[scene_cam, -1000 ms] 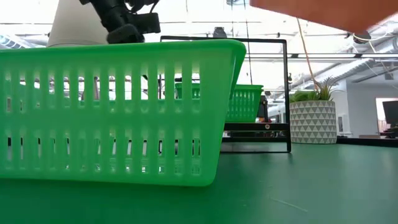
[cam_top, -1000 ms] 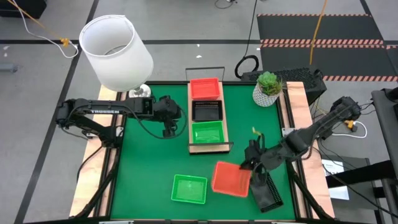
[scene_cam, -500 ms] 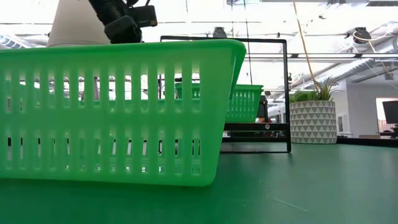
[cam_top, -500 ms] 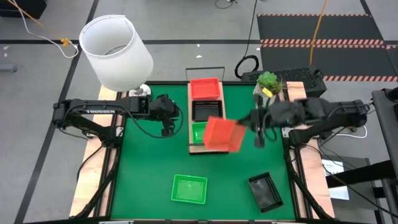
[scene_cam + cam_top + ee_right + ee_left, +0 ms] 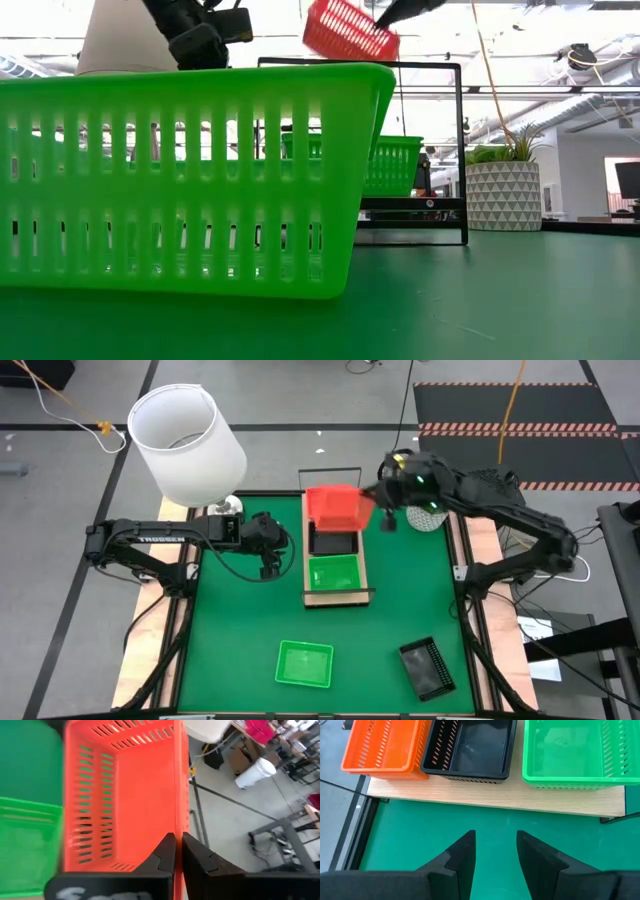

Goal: Stack baskets on shelf by color
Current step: Stack the orange bin on the orange bin on the shelf

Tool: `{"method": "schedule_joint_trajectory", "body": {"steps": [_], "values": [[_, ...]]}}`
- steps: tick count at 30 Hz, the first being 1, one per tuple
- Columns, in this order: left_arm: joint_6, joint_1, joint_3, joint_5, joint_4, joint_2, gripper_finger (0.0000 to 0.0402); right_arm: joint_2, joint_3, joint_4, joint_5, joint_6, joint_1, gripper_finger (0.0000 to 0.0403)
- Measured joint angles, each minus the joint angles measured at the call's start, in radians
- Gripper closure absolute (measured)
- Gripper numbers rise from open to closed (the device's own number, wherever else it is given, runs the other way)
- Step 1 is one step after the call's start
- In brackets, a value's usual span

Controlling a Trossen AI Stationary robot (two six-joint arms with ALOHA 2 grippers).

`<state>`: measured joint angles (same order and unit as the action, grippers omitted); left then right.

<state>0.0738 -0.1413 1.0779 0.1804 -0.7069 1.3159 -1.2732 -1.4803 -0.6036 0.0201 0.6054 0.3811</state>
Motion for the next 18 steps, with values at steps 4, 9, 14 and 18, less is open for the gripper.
{"method": "schedule_joint_trajectory", "body": {"steps": [4,9,14,18], "values": [[-0.027,0.003,0.000,0.000,0.000,0.000,0.0256,-0.094,0.000,0.099,-0.071,0.093,0.122,0.0394],[-0.043,0.027,0.000,0.000,0.000,0.000,0.0256,-0.218,0.000,0.208,-0.210,0.141,0.241,0.0394],[-0.050,0.064,0.000,0.000,0.002,0.000,0.0256,-0.329,-0.028,0.206,-0.369,0.141,0.309,0.0394],[-0.050,0.088,0.000,0.000,0.011,0.000,0.0256,-0.398,-0.069,0.194,-0.418,0.142,0.341,0.0394]]}}
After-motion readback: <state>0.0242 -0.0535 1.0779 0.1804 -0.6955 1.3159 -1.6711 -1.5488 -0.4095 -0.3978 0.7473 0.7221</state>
